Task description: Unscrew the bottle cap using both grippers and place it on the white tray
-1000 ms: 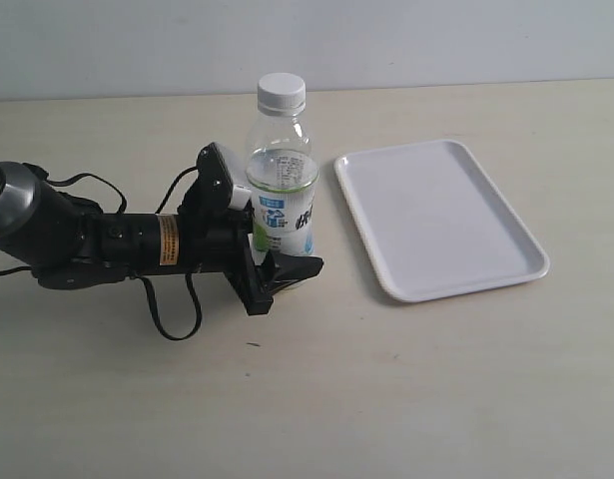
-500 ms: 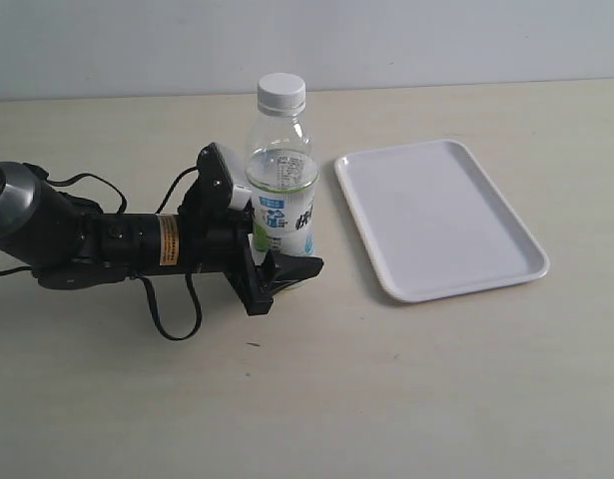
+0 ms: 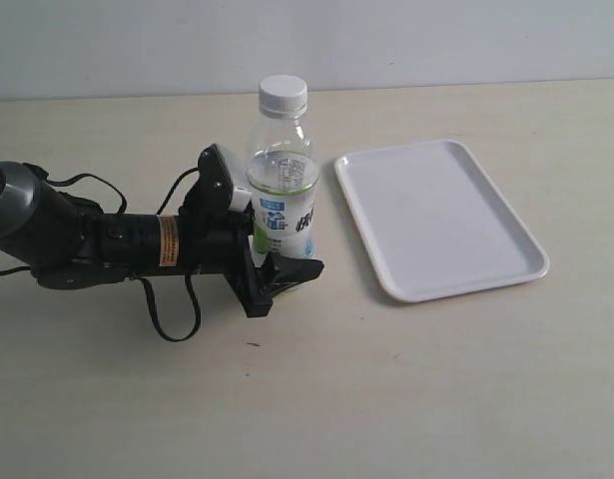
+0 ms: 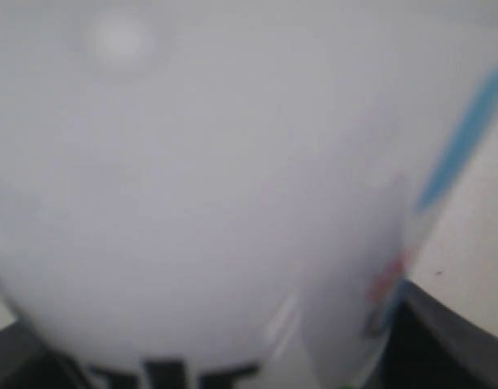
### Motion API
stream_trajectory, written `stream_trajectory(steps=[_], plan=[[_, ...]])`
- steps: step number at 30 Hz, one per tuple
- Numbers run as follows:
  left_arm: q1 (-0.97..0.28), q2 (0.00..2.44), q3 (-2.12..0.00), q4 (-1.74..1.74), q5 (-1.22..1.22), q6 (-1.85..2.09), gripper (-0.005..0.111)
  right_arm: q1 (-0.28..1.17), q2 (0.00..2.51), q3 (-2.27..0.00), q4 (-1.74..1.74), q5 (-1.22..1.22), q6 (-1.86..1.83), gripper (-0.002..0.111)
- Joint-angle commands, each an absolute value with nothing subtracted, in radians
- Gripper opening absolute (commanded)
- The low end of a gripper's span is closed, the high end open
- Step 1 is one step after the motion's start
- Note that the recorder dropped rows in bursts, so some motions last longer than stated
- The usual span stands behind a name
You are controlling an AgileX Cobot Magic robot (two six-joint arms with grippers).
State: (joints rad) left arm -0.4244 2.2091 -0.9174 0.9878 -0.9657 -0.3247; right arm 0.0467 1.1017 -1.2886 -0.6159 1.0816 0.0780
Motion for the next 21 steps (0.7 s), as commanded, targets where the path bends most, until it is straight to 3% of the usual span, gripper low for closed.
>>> stream_trajectory(steps=[1,7,9,14,21], plan=[[-0.43,2.193,-0.925,0.975,-1.0,-0.329,0.0,0.045,1.284,-1.387,-0.444,1.221,-0.127,0.0],[-0.43,2.193,-0.925,0.976,-1.0,-0.329,0.0,0.046,1.46,-1.432,0.282,1.221,-0.355,0.001],[-0.43,2.193,-0.928,0.972,-1.0,-0.322,0.0,0.046,1.5,-1.432,0.496,1.221,-0.446,0.014],[-0.43,2.193,-0.93,0.976,-0.987,-0.318,0.0,0.046,1.558,-1.436,0.614,1.206,-0.434,0.049],[-0.43,2.193,-0.93,0.976,-0.987,-0.318,0.0,0.11,1.659,-1.59,0.567,1.221,-0.434,0.052]])
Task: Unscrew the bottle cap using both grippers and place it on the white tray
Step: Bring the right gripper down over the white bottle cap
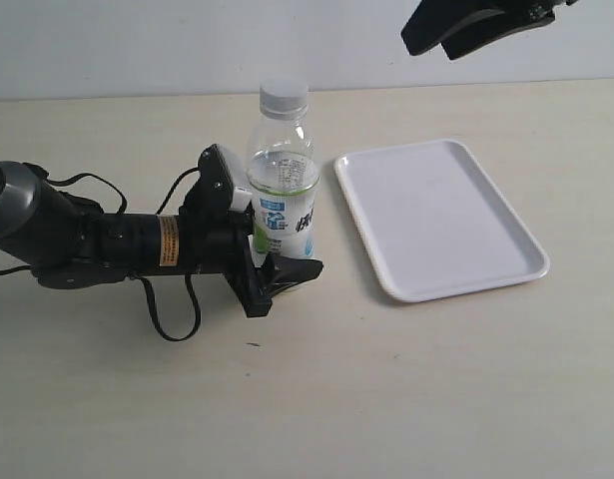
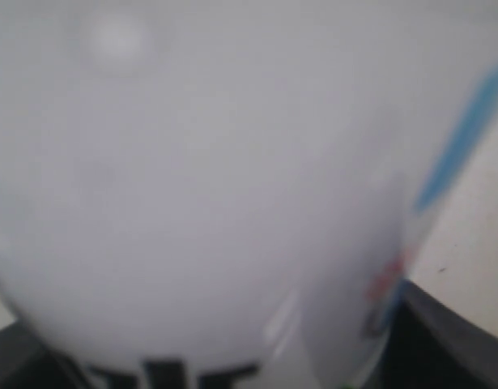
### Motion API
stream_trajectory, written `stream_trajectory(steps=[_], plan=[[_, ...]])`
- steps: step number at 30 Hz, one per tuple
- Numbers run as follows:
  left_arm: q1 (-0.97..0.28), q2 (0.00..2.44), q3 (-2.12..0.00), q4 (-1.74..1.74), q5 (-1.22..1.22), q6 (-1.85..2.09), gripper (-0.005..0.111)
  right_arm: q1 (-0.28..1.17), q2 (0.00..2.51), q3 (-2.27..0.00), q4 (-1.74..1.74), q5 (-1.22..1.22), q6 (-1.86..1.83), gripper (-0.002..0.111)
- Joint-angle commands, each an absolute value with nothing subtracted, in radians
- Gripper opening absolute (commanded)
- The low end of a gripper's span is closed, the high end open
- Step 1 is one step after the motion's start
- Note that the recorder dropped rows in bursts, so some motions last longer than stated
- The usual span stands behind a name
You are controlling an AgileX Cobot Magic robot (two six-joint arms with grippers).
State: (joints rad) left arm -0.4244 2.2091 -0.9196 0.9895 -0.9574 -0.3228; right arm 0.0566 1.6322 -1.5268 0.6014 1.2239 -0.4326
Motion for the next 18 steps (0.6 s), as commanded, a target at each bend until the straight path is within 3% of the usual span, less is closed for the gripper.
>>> stream_trajectory(steps=[1,10,18], plan=[[-0.43,2.193,-0.93,0.976,-0.985,-0.318,0.0,0.172,1.678,-1.615,0.507,1.189,-0.434,0.056],[-0.43,2.193,-0.93,0.976,-0.973,-0.318,0.0,0.395,1.901,-1.903,0.272,1.221,-0.221,0.06],[-0.43,2.193,-0.93,0.976,-0.973,-0.318,0.0,0.419,1.95,-1.941,0.275,1.221,-0.174,0.063]])
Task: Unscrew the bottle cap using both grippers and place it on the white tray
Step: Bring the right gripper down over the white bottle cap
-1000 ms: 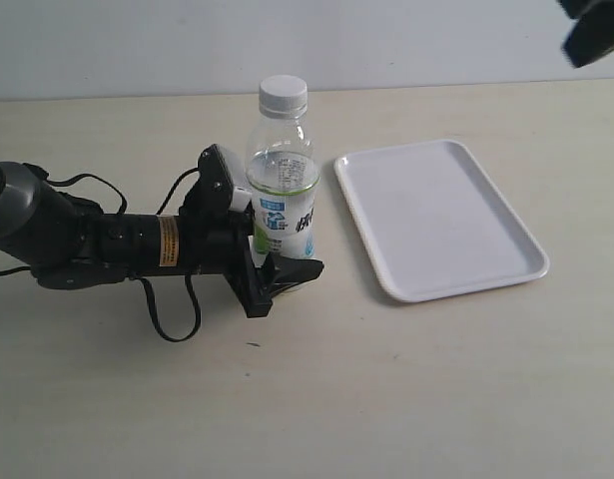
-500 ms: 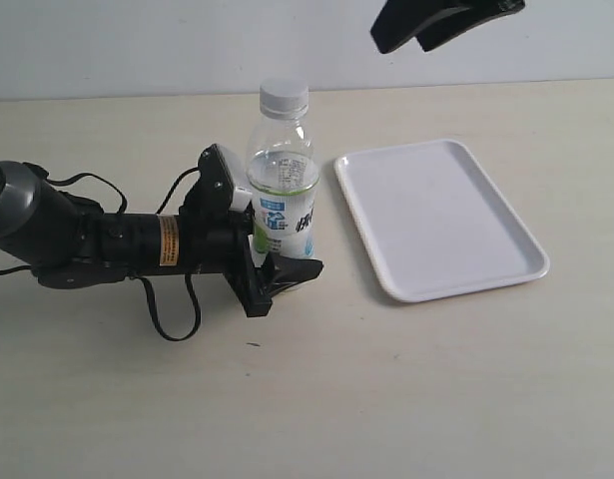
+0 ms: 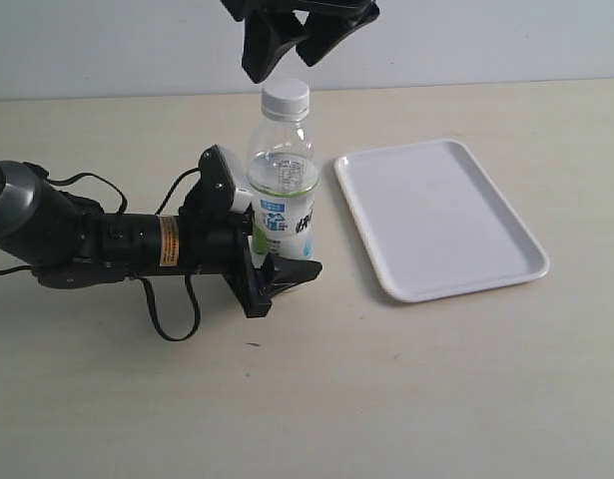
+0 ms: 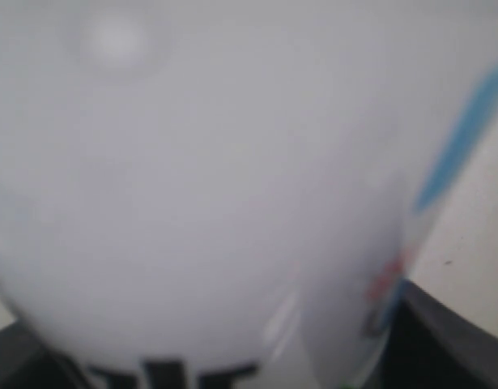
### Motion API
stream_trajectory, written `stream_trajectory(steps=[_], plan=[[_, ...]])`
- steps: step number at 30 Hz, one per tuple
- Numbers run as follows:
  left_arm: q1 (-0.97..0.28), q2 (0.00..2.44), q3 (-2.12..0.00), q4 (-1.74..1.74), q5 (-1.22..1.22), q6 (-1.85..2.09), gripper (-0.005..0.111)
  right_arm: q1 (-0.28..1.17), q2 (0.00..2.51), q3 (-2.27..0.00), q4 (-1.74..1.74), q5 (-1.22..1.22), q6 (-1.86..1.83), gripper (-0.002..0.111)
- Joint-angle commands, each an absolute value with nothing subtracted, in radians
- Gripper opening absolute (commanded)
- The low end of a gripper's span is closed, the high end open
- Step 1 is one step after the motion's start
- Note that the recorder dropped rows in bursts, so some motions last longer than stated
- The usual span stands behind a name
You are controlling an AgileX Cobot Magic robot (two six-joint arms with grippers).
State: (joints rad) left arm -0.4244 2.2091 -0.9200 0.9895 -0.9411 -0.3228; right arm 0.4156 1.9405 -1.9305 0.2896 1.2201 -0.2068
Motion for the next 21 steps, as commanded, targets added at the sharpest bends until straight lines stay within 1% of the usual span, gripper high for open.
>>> stream_trajectory(steps=[1,21], plan=[[-0.43,2.193,-0.93,0.976,-0.973,-0.318,0.0,0.419,1.95,-1.941,0.269,1.221,-0.171,0.063],[-0.43,2.193,-0.934,0.976,-0.973,-0.318,0.0,0.419,1.95,-1.91,0.273,1.221,-0.15,0.062]])
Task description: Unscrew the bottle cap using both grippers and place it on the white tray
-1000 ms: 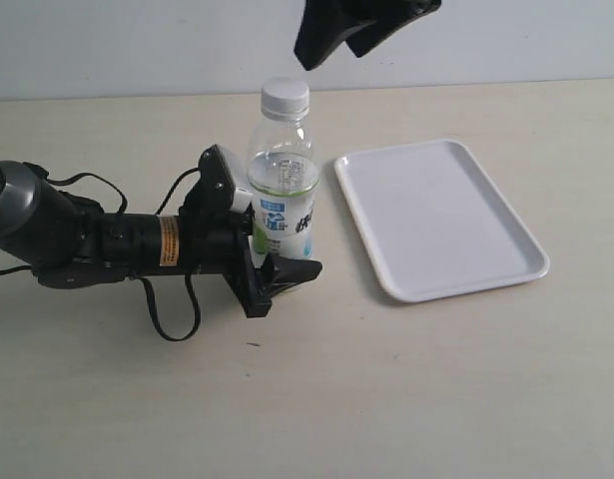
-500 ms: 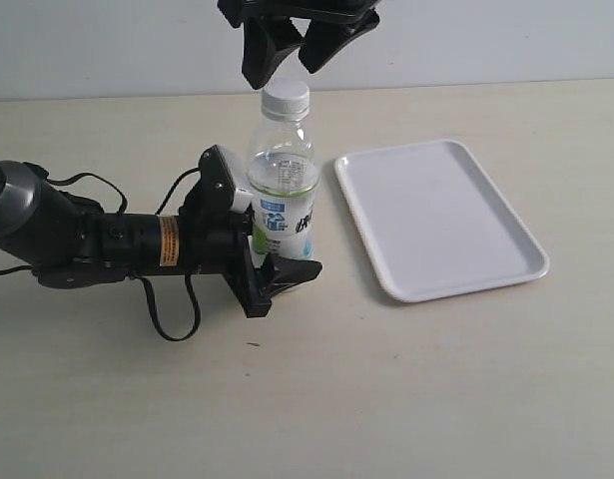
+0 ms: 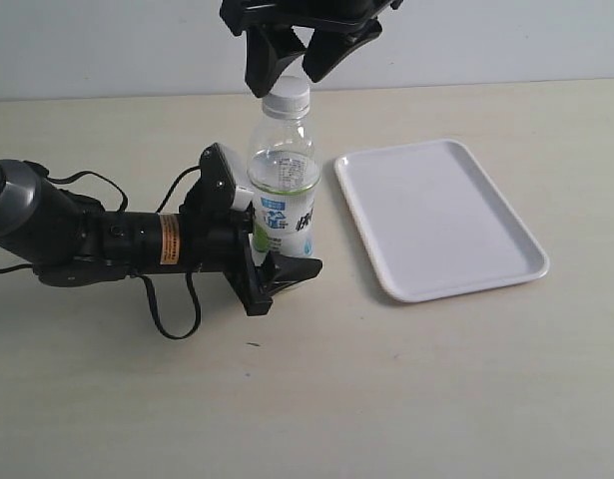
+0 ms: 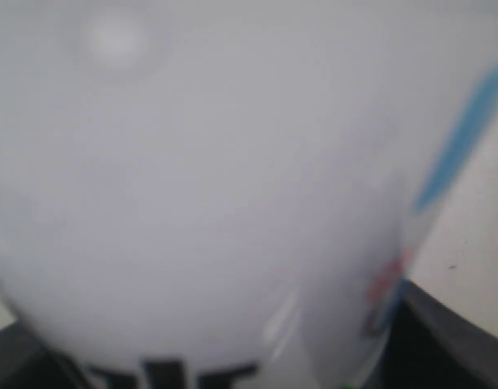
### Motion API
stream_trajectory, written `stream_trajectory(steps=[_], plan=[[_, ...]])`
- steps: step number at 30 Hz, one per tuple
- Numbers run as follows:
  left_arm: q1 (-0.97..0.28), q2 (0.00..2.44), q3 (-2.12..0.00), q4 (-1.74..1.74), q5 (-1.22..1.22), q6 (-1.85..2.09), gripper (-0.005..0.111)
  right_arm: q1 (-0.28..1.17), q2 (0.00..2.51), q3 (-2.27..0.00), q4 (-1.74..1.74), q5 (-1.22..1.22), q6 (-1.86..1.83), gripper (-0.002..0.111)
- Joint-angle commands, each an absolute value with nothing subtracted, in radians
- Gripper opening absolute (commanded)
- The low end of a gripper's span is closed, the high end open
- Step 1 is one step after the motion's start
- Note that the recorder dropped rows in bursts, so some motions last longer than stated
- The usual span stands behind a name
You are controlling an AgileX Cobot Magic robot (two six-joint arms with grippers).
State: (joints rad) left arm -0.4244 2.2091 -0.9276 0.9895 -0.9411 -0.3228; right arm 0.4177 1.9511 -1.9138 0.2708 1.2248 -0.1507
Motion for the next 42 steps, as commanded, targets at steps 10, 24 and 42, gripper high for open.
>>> stream_trajectory(steps=[10,24,42], plan=[[-0.43,2.193,-0.934,0.976,-0.969,-0.318,0.0,0.419,1.95,-1.904,0.287,1.221,-0.15,0.062],[-0.43,2.193,-0.934,0.976,-0.969,-0.318,0.0,0.419,1.921,-1.852,0.27,1.221,-0.154,0.062],[-0.43,2.193,-0.934,0.976,-0.963,-0.318,0.0,0.419,1.917,-1.852,0.269,1.221,-0.174,0.062]])
